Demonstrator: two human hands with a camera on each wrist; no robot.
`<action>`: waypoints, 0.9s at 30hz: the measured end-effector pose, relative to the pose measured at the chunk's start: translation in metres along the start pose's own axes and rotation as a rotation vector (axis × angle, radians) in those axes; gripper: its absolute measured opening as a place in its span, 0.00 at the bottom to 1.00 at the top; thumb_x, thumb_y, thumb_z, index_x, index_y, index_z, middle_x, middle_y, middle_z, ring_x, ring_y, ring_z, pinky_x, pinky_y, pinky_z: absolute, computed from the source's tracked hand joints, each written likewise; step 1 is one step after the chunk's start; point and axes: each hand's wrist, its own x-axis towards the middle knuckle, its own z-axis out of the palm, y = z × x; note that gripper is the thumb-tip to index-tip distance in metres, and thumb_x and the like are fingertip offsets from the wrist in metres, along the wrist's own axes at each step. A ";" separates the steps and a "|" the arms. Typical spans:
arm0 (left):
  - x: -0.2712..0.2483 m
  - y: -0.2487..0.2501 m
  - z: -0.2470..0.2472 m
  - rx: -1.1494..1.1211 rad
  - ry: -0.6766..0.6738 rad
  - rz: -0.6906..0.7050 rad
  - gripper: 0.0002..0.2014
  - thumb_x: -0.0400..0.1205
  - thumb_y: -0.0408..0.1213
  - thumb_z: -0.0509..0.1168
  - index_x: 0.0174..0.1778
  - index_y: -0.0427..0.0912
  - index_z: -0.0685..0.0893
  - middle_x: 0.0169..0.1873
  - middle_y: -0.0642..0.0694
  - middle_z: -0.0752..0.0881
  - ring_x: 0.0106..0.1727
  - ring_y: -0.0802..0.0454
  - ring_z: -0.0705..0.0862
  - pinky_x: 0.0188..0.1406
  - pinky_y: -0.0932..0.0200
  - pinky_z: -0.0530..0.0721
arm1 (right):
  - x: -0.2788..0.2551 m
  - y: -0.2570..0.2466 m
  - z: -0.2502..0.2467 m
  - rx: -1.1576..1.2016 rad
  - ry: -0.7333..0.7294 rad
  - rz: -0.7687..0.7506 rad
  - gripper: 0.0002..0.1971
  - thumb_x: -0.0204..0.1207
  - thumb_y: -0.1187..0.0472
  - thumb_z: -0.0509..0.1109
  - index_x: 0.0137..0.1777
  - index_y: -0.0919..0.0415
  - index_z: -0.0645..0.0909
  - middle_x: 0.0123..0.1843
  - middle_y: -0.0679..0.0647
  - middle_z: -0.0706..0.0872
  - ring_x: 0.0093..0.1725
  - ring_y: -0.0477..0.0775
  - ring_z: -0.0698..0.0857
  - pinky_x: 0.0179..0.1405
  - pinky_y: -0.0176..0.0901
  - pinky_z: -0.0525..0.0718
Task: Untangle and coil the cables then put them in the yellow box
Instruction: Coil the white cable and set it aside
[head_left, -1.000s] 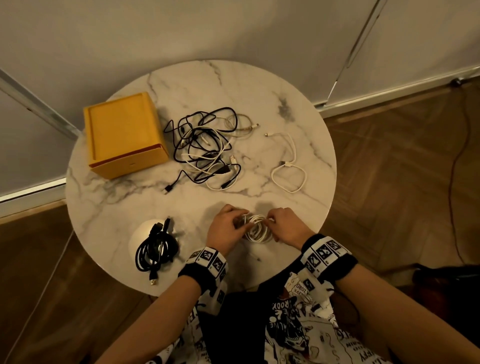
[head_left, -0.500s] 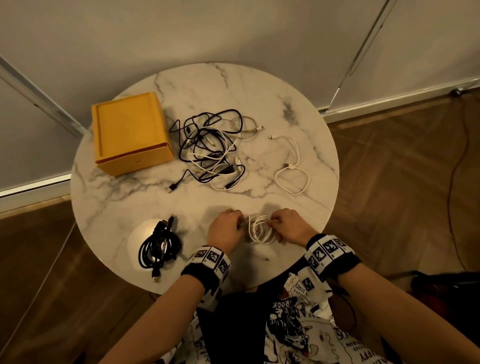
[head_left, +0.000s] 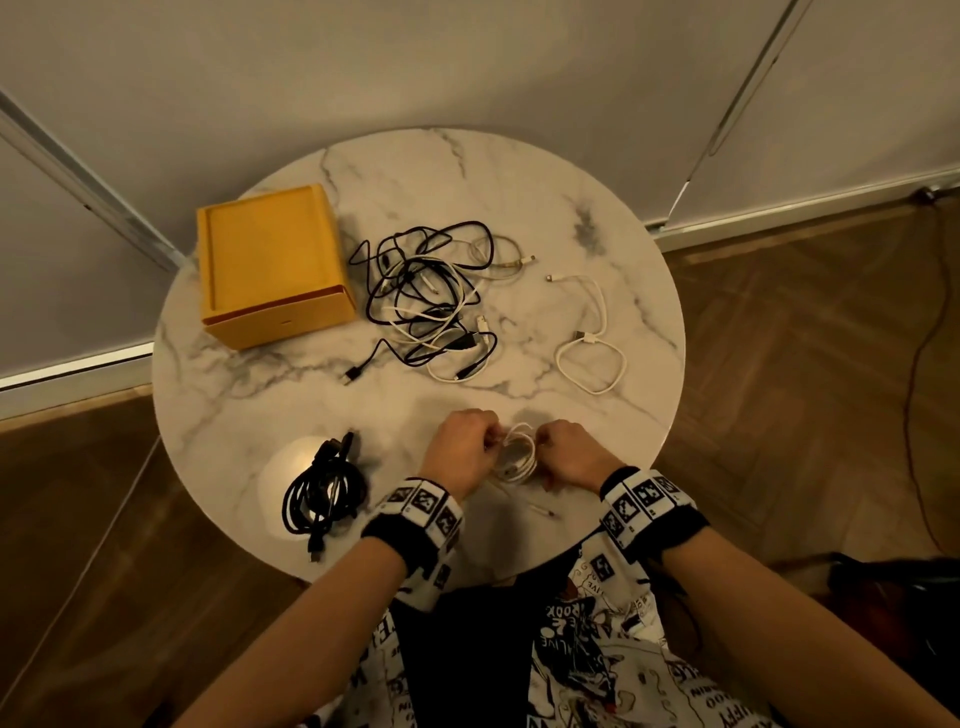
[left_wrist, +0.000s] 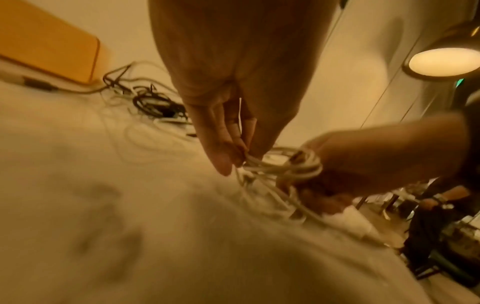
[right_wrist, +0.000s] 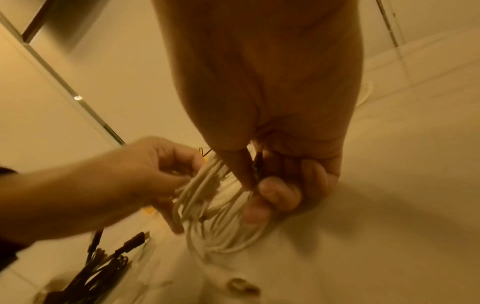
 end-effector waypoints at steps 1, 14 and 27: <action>0.000 -0.001 0.005 -0.001 -0.011 -0.004 0.03 0.71 0.33 0.71 0.35 0.39 0.84 0.34 0.39 0.87 0.39 0.39 0.84 0.39 0.50 0.80 | -0.002 -0.001 -0.001 0.011 -0.037 -0.002 0.09 0.76 0.66 0.61 0.42 0.69 0.81 0.35 0.66 0.90 0.29 0.55 0.86 0.30 0.41 0.82; 0.005 -0.001 0.011 0.051 -0.029 0.004 0.05 0.72 0.30 0.68 0.34 0.40 0.78 0.35 0.41 0.81 0.39 0.40 0.80 0.39 0.52 0.74 | -0.012 0.017 0.003 0.352 0.052 0.013 0.09 0.72 0.66 0.75 0.42 0.67 0.76 0.26 0.63 0.88 0.18 0.55 0.82 0.17 0.39 0.77; 0.007 0.002 0.012 -0.034 0.022 -0.033 0.03 0.70 0.32 0.70 0.37 0.40 0.83 0.34 0.44 0.82 0.37 0.44 0.81 0.40 0.49 0.81 | -0.012 0.034 0.004 0.456 0.157 -0.089 0.01 0.81 0.71 0.66 0.48 0.68 0.78 0.27 0.58 0.85 0.20 0.48 0.79 0.19 0.37 0.77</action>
